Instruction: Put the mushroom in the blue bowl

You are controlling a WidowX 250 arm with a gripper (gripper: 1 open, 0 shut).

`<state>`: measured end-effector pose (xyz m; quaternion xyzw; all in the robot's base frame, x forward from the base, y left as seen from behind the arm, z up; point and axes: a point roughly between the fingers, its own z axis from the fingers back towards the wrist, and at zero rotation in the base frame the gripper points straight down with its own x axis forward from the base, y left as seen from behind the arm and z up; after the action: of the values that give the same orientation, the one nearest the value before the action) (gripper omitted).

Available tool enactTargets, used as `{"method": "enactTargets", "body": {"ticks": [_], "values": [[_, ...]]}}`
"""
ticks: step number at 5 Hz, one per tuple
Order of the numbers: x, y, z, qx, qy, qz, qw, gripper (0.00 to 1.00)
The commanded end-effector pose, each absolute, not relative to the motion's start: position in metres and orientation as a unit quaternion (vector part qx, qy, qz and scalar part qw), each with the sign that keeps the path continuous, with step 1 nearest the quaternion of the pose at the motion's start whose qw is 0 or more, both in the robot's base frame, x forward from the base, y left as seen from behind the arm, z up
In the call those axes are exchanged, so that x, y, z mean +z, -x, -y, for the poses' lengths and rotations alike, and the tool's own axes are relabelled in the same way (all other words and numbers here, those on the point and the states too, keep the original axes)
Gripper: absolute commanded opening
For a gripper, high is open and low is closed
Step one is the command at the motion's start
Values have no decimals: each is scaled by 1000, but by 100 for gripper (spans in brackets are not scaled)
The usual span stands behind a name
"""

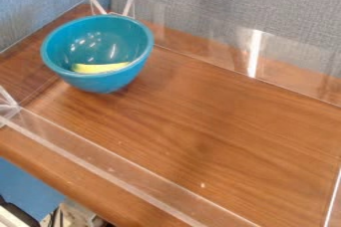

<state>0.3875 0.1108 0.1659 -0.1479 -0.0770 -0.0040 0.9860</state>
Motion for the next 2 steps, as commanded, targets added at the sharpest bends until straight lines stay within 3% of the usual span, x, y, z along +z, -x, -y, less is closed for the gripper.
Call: {"method": "enactTargets", "body": {"ticks": [1, 2], "values": [[197, -376, -155, 10, 120, 118, 986, 0], [195, -369, -190, 41, 111, 120, 986, 0]]}}
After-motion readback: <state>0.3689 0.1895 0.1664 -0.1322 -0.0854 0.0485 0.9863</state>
